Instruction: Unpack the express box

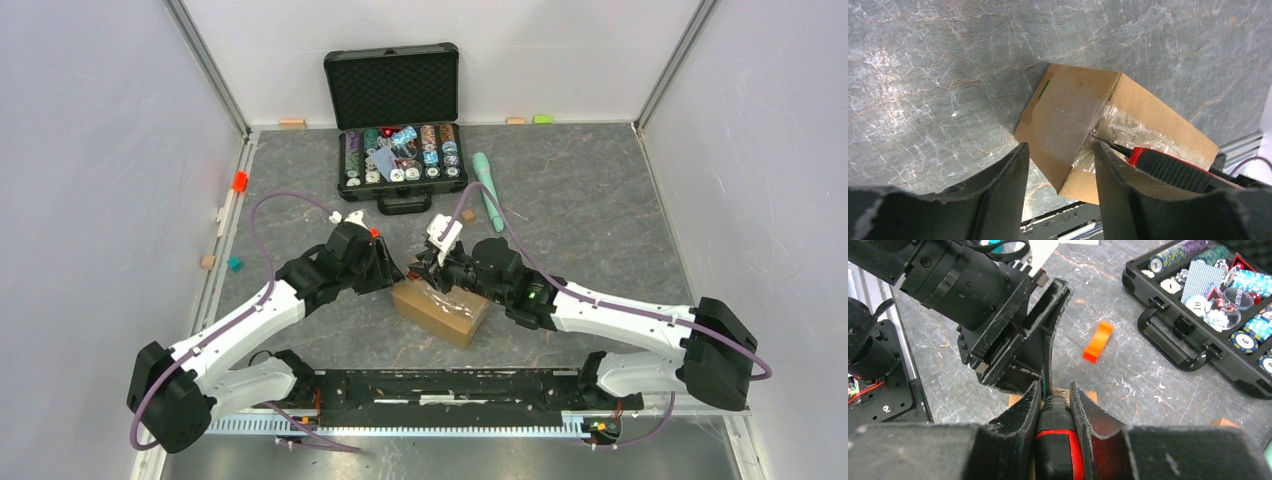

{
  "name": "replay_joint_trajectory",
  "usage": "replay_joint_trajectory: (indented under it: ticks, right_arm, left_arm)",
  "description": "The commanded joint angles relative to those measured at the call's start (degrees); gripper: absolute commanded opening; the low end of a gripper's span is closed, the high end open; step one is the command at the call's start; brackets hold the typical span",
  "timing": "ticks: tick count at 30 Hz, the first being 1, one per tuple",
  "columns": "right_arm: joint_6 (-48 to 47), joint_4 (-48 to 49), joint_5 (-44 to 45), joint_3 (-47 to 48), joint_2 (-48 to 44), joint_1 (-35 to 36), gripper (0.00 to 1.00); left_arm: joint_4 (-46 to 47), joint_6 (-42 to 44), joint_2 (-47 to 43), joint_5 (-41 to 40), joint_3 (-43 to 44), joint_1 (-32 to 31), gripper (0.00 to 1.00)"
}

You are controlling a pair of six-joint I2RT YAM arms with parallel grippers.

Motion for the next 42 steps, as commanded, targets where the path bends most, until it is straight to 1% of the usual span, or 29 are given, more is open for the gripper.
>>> replay_joint_trajectory:
  ticks: [1,13,17,19,21,23,27,31,32,35,37,40,42]
  right_arm:
    - [1.6,-8.2,0.8,3.0,-1.6,0.3,0.0]
    - [2.1,-20.7,1.5,6.8,-2.5,0.3,0.0]
    - [2.3,-21.7,2.3,5.7,-3.5,0.3,0.0]
    - [2.4,-21.4,2.5,5.4,-3.3,0.3,0.0]
    - [2.6,-20.8,2.5,5.1,-3.2,0.3,0.0]
    - [3.0,-19.7,2.7,4.9,-3.3,0.3,0.0]
    - [3.0,-19.2,1.8,5.5,-3.0,0.3,0.0]
    - [3.4,-20.1,1.1,6.7,-2.3,0.3,0.0]
    - [3.5,-20.3,1.0,6.9,-2.3,0.3,0.0]
    - [3.8,-21.0,0.9,7.4,-2.2,0.2,0.0]
    - [3.7,-21.5,0.7,7.7,-2.1,0.3,0.0]
    - [3.7,-22.7,0.8,8.4,-2.0,0.3,0.0]
    - [3.8,-23.4,1.0,8.7,-2.2,0.3,0.0]
  left_arm:
    - [-3.6,-3.6,-0.3,-8.3,-3.1,0.3,0.54]
    - [-2.9,-4.3,0.4,-9.1,-3.6,0.4,0.54]
    - [-2.6,-4.1,0.2,-8.9,-3.2,0.3,0.54]
    - [-2.3,-3.2,-0.8,-8.1,-2.3,0.3,0.57]
    - [-2.7,-1.8,-2.0,-6.7,-0.4,0.4,0.62]
    - [-2.8,0.5,-2.8,-3.5,1.3,0.4,0.66]
    - [1.0,5.1,-3.7,8.5,1.8,0.7,0.75]
    - [4.1,7.9,-3.1,15.8,1.1,0.7,0.78]
    - [5.7,8.1,-2.9,17.8,0.5,0.8,0.78]
    - [8.2,8.1,-0.9,19.9,-0.5,0.8,0.77]
    - [9.8,8.2,1.1,20.0,-1.2,0.8,0.75]
    - [12.5,7.3,3.5,20.9,-2.4,0.8,0.68]
    - [13.8,6.8,4.2,21.3,-3.3,0.8,0.66]
